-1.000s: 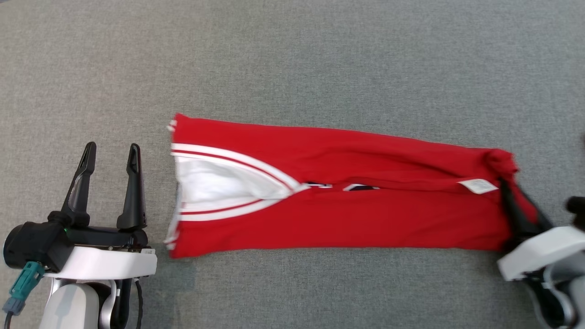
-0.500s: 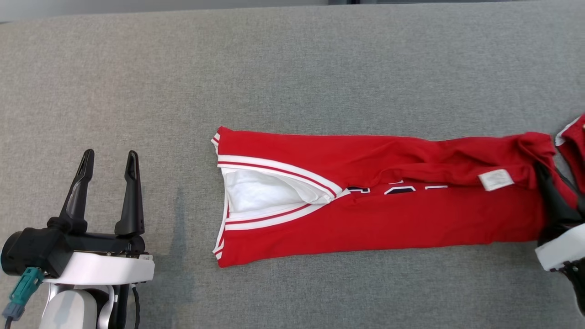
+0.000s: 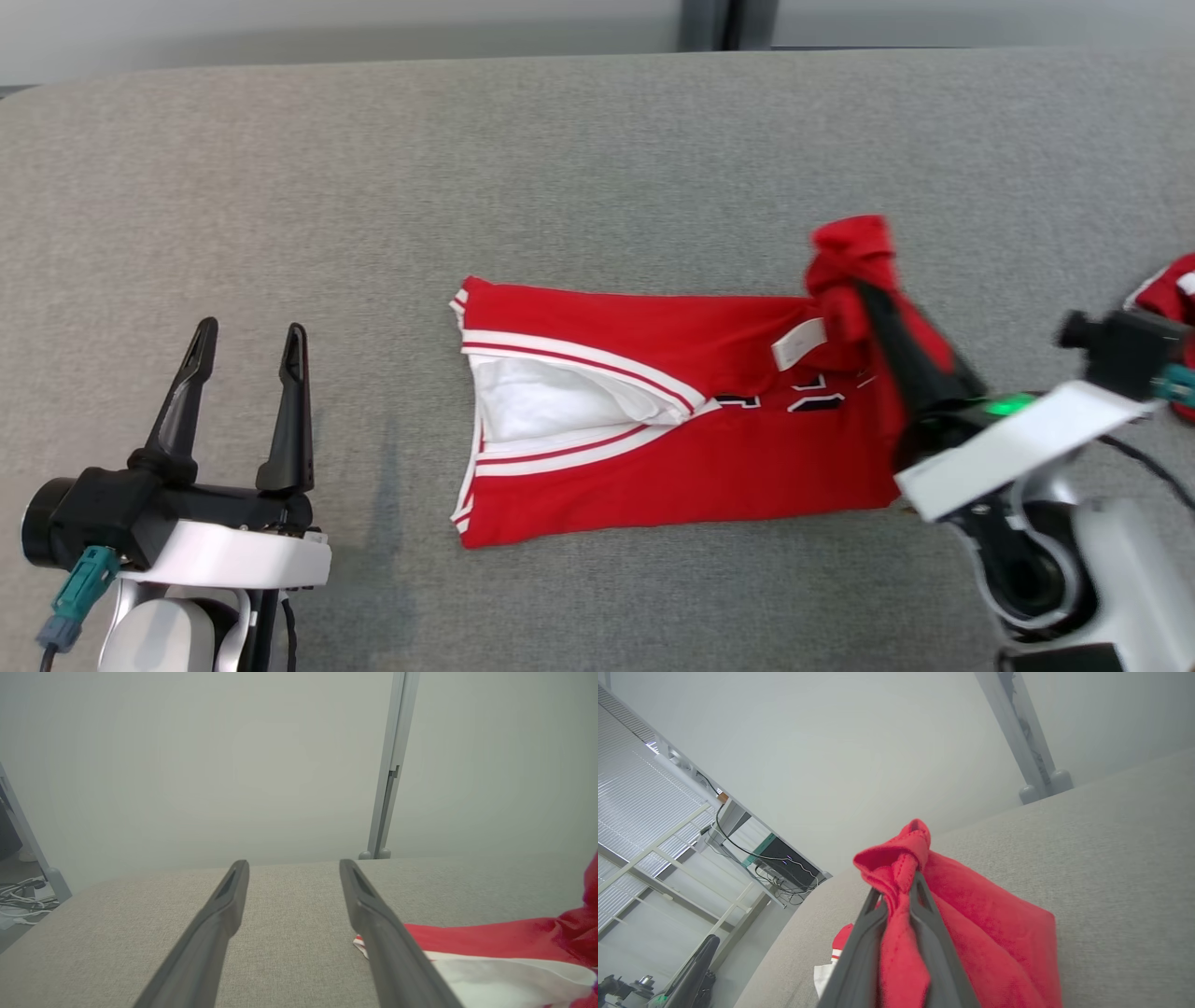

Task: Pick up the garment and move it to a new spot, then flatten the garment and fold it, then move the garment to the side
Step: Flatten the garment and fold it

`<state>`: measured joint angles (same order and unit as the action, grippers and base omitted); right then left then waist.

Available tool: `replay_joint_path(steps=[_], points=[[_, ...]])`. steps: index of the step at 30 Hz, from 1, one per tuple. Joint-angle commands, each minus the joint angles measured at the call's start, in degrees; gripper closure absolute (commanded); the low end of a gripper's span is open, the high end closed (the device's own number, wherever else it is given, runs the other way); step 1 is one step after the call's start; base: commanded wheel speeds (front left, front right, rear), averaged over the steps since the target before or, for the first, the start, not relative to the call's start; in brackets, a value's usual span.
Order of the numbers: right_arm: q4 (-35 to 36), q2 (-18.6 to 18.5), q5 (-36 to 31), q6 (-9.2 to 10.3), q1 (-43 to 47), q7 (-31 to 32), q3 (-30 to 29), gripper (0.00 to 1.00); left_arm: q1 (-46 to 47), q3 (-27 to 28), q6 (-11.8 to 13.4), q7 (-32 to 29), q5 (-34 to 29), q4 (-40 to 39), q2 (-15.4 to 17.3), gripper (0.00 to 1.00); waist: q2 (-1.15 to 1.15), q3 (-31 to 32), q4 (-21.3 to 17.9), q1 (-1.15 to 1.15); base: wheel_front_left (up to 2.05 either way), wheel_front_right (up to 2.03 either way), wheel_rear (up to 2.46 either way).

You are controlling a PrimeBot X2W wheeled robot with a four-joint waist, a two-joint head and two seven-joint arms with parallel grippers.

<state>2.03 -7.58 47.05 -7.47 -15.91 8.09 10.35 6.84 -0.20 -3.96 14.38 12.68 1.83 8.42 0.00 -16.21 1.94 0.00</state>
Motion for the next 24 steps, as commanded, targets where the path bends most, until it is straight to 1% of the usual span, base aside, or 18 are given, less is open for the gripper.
replay_joint_path(steps=[1,5,8,13,15,19,21,22,23,24], points=[[-0.8,0.6,0.2,-0.06,-1.3,0.3,1.5,1.0,-0.3,-0.1,0.3,0.1,-0.1,0.0,0.2,0.0,0.0,0.3,1.0,0.0,0.0,0.0,0.0],[-4.5,3.0,1.0,-0.06,-4.0,-0.8,6.5,1.0,-0.2,-0.6,0.4,0.2,0.3,0.3,-0.2,0.0,0.0,0.5,3.6,0.0,0.0,0.0,0.0],[-7.9,4.0,2.1,-0.07,-5.9,-2.0,10.9,1.0,0.0,-1.1,0.4,0.2,0.5,0.8,-0.6,0.0,0.0,0.5,5.7,0.0,0.0,0.0,0.0],[-14.2,4.5,3.9,-0.09,-10.0,-6.1,17.2,1.0,0.5,-1.9,0.0,0.4,1.0,1.7,-1.2,0.0,0.0,0.0,8.6,0.0,0.0,0.0,0.0],[-16.6,4.5,5.6,-0.09,-11.7,-8.2,19.9,1.0,0.8,-2.2,-0.1,0.4,1.1,2.1,-1.3,0.0,0.0,-0.3,9.5,0.0,0.0,0.0,0.0],[-21.8,4.4,7.9,-0.09,-15.0,-11.8,24.4,1.0,1.5,-2.4,-0.4,0.6,1.4,2.6,-1.8,0.0,0.0,-1.5,10.5,0.0,0.0,0.0,0.0],[-23.0,4.4,8.0,-0.09,-15.9,-12.6,25.2,1.0,1.7,-2.4,-0.3,0.6,1.5,2.7,-1.8,0.0,0.0,-1.8,10.6,0.0,0.0,0.0,0.0],[-24.3,4.4,8.2,-0.09,-16.7,-13.4,26.1,0.79,1.8,-2.3,-0.3,0.7,1.5,2.7,-1.8,0.0,0.0,-2.2,10.5,0.0,0.0,0.0,0.0],[-25.0,4.5,8.8,-0.09,-17.4,-14.2,26.8,0.54,2.0,-2.1,-0.4,0.7,1.5,2.8,-1.8,0.0,0.0,-2.5,10.5,0.0,0.0,0.0,0.0],[-25.8,4.5,9.1,-0.09,-18.1,-15.0,27.5,0.0,2.3,-2.1,-0.5,0.7,1.5,2.9,-1.8,0.0,0.0,-2.8,10.3,0.0,0.0,0.0,0.0]])
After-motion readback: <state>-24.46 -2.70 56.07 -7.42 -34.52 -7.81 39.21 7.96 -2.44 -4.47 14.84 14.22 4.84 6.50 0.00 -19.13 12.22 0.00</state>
